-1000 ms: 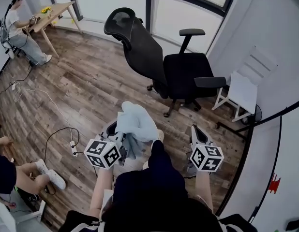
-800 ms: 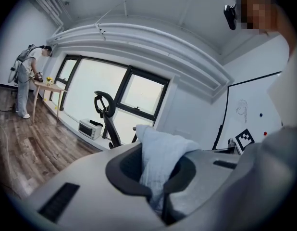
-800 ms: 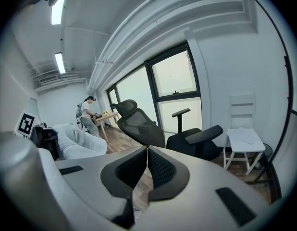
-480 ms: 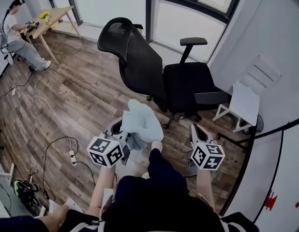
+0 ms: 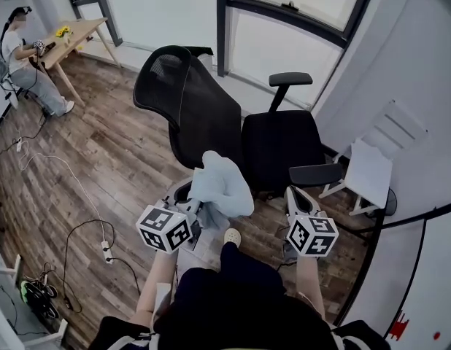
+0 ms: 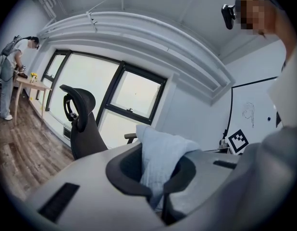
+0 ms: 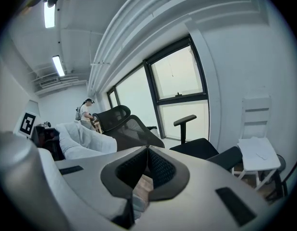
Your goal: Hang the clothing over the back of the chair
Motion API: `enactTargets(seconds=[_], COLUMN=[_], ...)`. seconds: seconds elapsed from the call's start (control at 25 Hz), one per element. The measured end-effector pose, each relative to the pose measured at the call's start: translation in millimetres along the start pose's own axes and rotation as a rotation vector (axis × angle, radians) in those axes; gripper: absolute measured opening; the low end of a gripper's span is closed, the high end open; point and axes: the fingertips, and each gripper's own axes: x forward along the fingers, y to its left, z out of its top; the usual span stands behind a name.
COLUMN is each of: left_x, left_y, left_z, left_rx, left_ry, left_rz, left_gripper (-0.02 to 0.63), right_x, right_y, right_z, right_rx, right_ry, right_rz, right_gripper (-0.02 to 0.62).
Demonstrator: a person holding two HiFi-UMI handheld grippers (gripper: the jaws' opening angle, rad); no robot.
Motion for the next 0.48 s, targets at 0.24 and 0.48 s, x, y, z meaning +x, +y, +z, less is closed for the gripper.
enactTargets(seconds=[0.24, 0.48], left_x=[36.4, 62.5], left_y=[10.4, 27.1], left_z=[8.9, 14.2], left_rx=[-0.007, -0.002], left_ry=[-0.002, -0.002], left_rz=[0.001, 0.008], left_gripper=[0.018, 0.018], right_x=[35.7, 73.5], right_y=[-13.8, -17.2], right_z=[15.5, 27.4], right_rx=[-0.001, -0.014], right_ry=[0.009, 0.015], right_rz=[0.021, 0.053], right_gripper=[0.031, 0.031])
